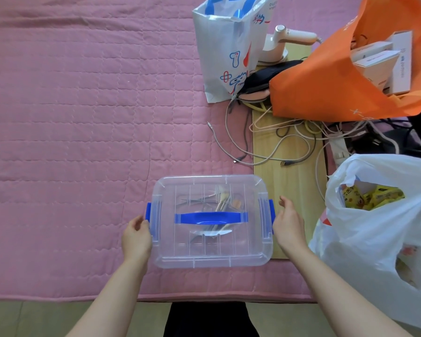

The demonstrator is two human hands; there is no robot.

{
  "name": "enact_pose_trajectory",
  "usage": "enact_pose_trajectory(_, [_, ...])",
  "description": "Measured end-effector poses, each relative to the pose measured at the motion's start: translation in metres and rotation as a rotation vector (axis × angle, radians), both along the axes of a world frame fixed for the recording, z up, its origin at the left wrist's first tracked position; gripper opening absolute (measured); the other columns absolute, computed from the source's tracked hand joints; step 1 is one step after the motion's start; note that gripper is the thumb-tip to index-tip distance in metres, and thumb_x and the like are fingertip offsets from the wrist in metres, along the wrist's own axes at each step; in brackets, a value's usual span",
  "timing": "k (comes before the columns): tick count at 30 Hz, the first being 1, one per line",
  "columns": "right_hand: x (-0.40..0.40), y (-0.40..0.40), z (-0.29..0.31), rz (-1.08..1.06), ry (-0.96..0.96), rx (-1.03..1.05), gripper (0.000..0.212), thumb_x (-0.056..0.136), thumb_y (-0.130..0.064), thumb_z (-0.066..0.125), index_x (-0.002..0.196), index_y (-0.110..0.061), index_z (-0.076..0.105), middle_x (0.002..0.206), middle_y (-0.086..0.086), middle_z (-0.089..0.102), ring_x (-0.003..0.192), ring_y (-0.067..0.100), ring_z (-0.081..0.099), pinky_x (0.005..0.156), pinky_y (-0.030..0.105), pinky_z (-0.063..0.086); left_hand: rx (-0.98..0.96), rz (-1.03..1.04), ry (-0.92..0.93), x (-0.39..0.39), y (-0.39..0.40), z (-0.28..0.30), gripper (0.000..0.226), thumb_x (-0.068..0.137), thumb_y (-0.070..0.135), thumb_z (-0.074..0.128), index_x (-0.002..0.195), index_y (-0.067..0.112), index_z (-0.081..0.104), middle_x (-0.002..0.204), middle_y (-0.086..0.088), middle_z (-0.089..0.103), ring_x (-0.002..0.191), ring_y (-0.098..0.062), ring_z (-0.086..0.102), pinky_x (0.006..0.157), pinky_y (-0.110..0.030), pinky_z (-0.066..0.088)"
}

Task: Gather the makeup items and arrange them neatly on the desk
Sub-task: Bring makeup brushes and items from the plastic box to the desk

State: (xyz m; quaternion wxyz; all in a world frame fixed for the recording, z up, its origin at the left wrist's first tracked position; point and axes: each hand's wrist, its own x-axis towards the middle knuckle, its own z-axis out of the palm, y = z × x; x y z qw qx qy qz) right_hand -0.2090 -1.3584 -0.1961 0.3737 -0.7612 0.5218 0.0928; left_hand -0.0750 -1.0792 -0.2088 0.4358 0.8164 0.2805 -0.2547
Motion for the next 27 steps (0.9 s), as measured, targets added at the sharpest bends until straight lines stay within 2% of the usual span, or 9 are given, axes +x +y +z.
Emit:
enact_pose_trajectory(2, [0.002, 0.002, 0.011, 0.12, -0.044, -0.11, 0.052, 0.093, 0.0, 0.036, 0.143, -0.012, 0.035, 0.143, 0.006, 0.044, 0.116, 0.025, 0.051, 0.087, 0.035, 0.043, 0.129, -0.126, -0.168, -0.002, -0.002, 0.012, 0.037, 0.094, 0.009, 0.044, 0.13, 0.014, 0.051, 0.129, -0.004, 0.056, 0.116, -0.023, 0.052, 0.103, -0.044, 0.041])
enact_pose_trajectory(5, [0.005, 0.016, 0.027, 0.398, -0.103, -0.252, 0.055, 0.09, 0.003, 0.04, 0.143, -0.01, 0.038, 0.15, 0.007, 0.037, 0.137, 0.024, 0.034, 0.112, 0.038, 0.032, 0.144, -0.421, -0.438, -0.01, -0.014, 0.03, 0.042, 0.093, 0.005, 0.047, 0.134, 0.015, 0.048, 0.138, -0.001, 0.048, 0.129, -0.019, 0.042, 0.111, -0.04, 0.034])
enact_pose_trajectory(8, [0.01, 0.034, 0.037, 0.63, -0.111, -0.309, 0.053, 0.09, -0.001, 0.047, 0.142, -0.01, 0.041, 0.152, 0.008, 0.034, 0.143, 0.026, 0.027, 0.117, 0.04, 0.024, 0.134, -0.779, -0.602, -0.019, -0.03, 0.038, 0.045, 0.09, -0.001, 0.055, 0.134, 0.01, 0.051, 0.142, -0.003, 0.046, 0.136, -0.02, 0.037, 0.113, -0.04, 0.031])
enact_pose_trajectory(12, [0.019, 0.058, 0.04, 0.812, -0.09, -0.321, 0.051, 0.093, -0.022, 0.056, 0.142, -0.015, 0.042, 0.153, 0.006, 0.032, 0.145, 0.029, 0.021, 0.117, 0.046, 0.021, 0.166, -1.108, -0.682, -0.029, -0.049, 0.035, 0.046, 0.083, 0.004, 0.068, 0.128, 0.01, 0.057, 0.145, -0.003, 0.045, 0.139, -0.024, 0.035, 0.11, -0.041, 0.036])
enact_pose_trajectory(15, [0.025, 0.072, 0.039, 0.855, -0.051, -0.35, 0.055, 0.085, -0.029, 0.069, 0.135, -0.016, 0.052, 0.146, 0.009, 0.043, 0.138, 0.041, 0.033, 0.107, 0.059, 0.033, 0.205, -1.168, -0.678, -0.032, -0.057, 0.029, 0.045, 0.08, 0.009, 0.073, 0.123, 0.011, 0.06, 0.146, -0.005, 0.044, 0.139, -0.026, 0.034, 0.107, -0.045, 0.039])
enact_pose_trajectory(17, [0.027, 0.077, 0.037, 0.886, 0.006, -0.369, 0.055, 0.082, -0.031, 0.072, 0.132, -0.017, 0.054, 0.145, 0.01, 0.045, 0.136, 0.044, 0.033, 0.103, 0.063, 0.035, 0.21, -1.173, -0.682, -0.031, -0.059, 0.026, 0.043, 0.079, 0.009, 0.075, 0.12, 0.011, 0.063, 0.145, -0.007, 0.045, 0.138, -0.027, 0.036, 0.106, -0.048, 0.039])
enact_pose_trajectory(23, [0.031, 0.08, 0.034, 0.886, 0.093, -0.411, 0.051, 0.067, -0.016, 0.085, 0.112, -0.02, 0.062, 0.143, 0.009, 0.048, 0.134, 0.045, 0.036, 0.1, 0.062, 0.039, 0.173, -1.173, -0.691, -0.028, -0.06, 0.026, 0.03, 0.081, 0.011, 0.074, 0.11, 0.011, 0.066, 0.144, -0.009, 0.045, 0.138, -0.031, 0.036, 0.11, -0.05, 0.033])
enact_pose_trajectory(27, [0.033, 0.077, 0.041, 0.883, 0.05, -0.434, 0.045, 0.072, -0.017, 0.082, 0.112, -0.019, 0.061, 0.143, 0.01, 0.046, 0.135, 0.046, 0.034, 0.101, 0.064, 0.037, 0.143, -1.169, -0.7, -0.025, -0.061, 0.034, 0.028, 0.083, 0.01, 0.071, 0.11, 0.01, 0.065, 0.143, -0.007, 0.047, 0.138, -0.03, 0.034, 0.11, -0.053, 0.031])
